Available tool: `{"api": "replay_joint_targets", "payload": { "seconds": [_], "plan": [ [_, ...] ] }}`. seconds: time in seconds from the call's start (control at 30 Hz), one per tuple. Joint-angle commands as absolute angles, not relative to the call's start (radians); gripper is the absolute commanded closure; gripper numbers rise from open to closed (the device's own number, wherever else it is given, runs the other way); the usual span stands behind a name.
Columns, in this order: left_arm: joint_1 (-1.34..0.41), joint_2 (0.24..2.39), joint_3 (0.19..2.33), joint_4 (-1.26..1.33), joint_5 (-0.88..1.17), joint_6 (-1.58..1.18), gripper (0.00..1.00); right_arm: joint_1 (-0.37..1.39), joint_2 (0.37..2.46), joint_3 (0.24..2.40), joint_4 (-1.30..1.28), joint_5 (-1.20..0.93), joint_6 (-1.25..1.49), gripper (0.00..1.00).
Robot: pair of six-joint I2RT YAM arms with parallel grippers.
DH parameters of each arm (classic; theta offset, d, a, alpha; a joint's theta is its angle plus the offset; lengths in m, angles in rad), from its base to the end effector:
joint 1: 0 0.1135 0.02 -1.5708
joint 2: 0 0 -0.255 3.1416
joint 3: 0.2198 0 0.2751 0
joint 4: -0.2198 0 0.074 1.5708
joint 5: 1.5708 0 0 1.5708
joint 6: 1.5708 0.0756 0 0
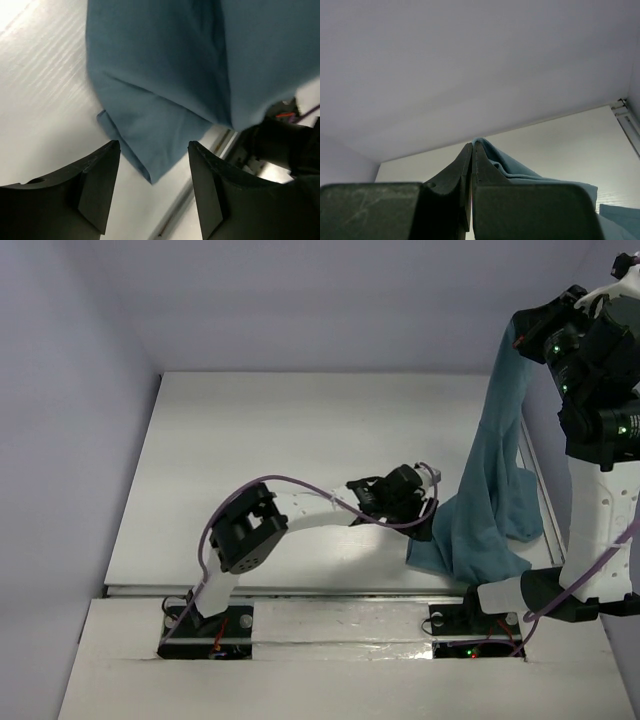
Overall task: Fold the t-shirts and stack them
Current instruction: Flatten out the tshirt
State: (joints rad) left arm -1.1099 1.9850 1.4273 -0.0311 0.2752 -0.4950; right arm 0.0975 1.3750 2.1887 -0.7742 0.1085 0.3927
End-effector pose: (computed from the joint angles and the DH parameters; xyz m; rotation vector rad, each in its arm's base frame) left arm 0.2058 -0.4607 0.1742 0.8933 2.2278 -1.1507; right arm 0.2598 0.0172 0.6059 0.3119 1.5075 0.3070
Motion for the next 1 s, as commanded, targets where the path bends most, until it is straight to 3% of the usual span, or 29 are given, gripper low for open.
{"api": "replay_joint_targets", "payload": {
  "seconds": [0.0, 0.13, 0.2, 0.27, 0.3, 0.47, 0.57, 0.7, 0.97],
  "plan": [
    [-1.146, 2.069, 1.526, -0.170, 0.243, -0.408, 0.47, 0.097, 1.381, 2.223, -0.698, 0.126, 0.379, 1.00],
    [-1.146, 2.111, 1.511, -0.147, 0.268, -0.403, 0.47, 0.097, 1.370, 2.223, -0.703, 0.133, 0.373, 1.00],
    [-1.157, 2.143, 1.532, -0.155, 0.299, -0.394, 0.53, 0.097, 1.364, 2.212, -0.706, 0.140, 0.370, 1.00],
    [-1.166, 2.161, 1.548, -0.172, 0.276, -0.380, 0.72, 0.097, 1.350, 2.203, -0.709, 0.138, 0.370, 1.00],
    [-1.166, 2.160, 1.543, -0.181, 0.220, -0.371, 1.00, 0.097, 1.344, 2.197, -0.709, 0.137, 0.368, 1.00],
    [-1.027, 1.961, 1.390, -0.143, 0.074, -0.394, 1.00, 0.097, 1.275, 2.123, -0.716, 0.121, 0.373, 1.00],
    [-0.913, 1.691, 1.304, -0.162, 0.012, -0.396, 1.00, 0.097, 1.223, 2.149, -0.747, 0.126, 0.367, 1.00],
    [-0.783, 1.401, 1.463, -0.357, -0.164, -0.327, 1.00, 0.097, 1.172, 2.291, -0.784, 0.117, 0.371, 1.00],
    [-0.543, 1.247, 1.790, -0.540, -0.160, -0.261, 1.00, 0.097, 1.114, 2.437, -0.773, 0.041, 0.396, 1.00]
  ]
}}
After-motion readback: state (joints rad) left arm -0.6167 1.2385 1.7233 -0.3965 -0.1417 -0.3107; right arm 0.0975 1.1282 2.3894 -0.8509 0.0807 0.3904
